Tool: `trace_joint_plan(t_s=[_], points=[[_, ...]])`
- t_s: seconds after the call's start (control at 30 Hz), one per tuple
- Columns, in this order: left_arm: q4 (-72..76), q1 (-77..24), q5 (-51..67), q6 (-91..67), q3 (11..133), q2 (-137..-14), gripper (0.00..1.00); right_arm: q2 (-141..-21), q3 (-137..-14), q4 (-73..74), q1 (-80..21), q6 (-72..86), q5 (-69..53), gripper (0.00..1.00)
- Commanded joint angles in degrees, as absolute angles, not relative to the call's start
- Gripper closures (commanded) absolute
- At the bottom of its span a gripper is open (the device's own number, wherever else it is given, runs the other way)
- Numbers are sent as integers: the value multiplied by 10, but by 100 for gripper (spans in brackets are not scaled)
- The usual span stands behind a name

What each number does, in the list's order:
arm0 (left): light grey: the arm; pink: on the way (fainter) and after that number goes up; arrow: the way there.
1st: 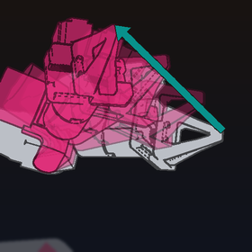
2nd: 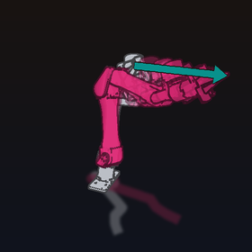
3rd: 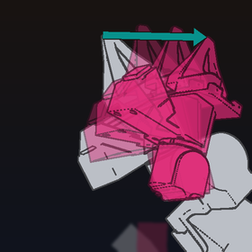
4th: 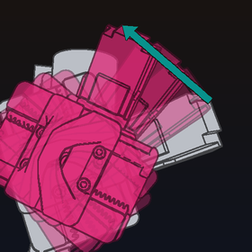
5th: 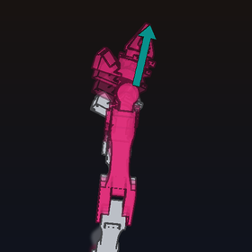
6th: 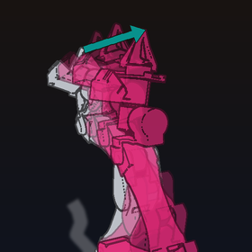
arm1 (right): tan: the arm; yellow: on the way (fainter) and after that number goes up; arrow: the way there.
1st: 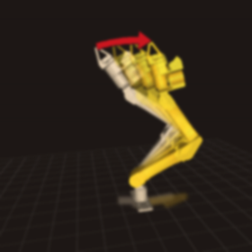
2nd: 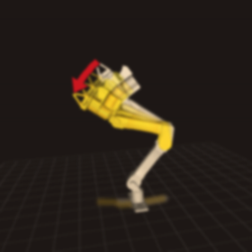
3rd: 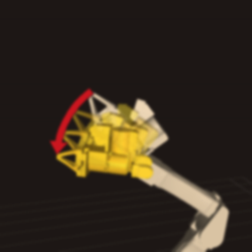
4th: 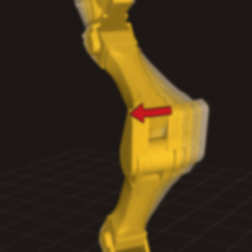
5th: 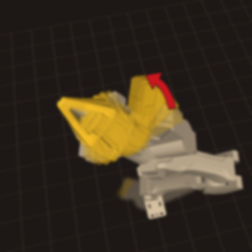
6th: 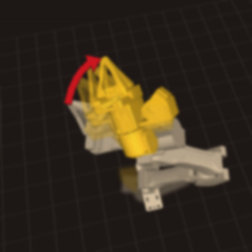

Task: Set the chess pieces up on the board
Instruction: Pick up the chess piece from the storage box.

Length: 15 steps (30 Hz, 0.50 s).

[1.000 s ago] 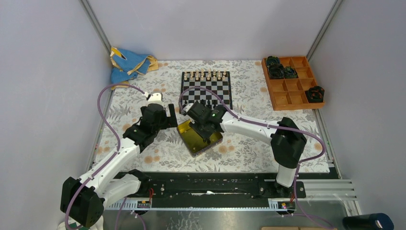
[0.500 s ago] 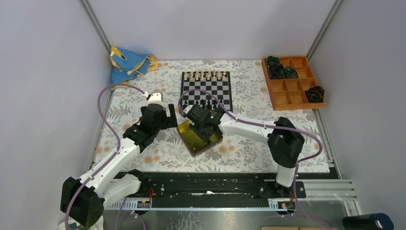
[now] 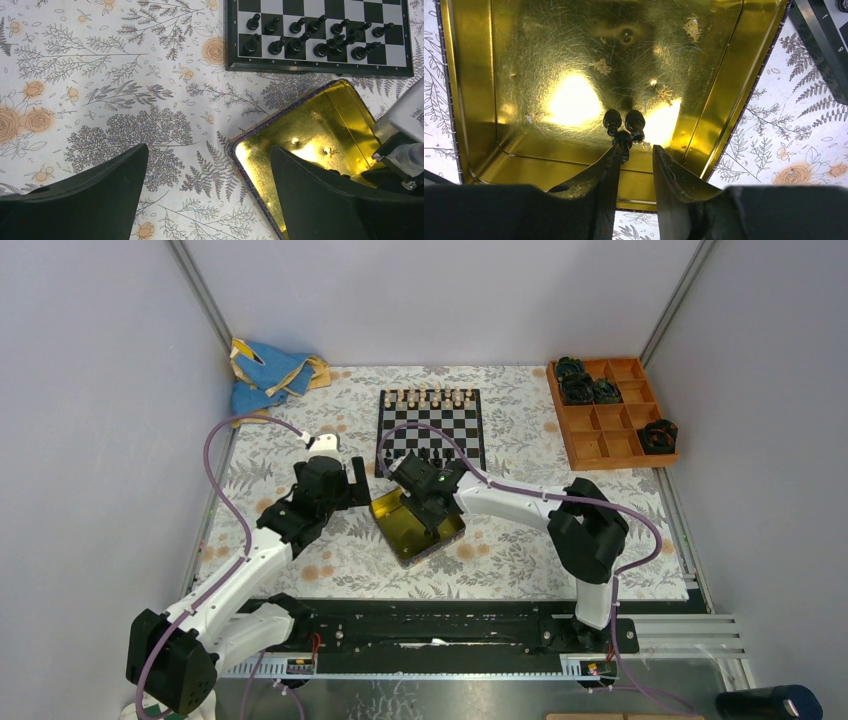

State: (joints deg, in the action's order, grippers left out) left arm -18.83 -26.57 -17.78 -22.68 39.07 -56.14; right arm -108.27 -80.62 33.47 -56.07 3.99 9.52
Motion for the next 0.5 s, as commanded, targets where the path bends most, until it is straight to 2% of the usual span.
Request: trace_joint_plan(t_s=[0.0, 0.47], points=[[-153, -263, -180, -233, 385, -562, 1, -1086, -832, 325, -551, 48, 89, 63], [-154, -263, -180, -233, 385, -567, 1, -1090, -819, 308, -529, 55, 54, 64]])
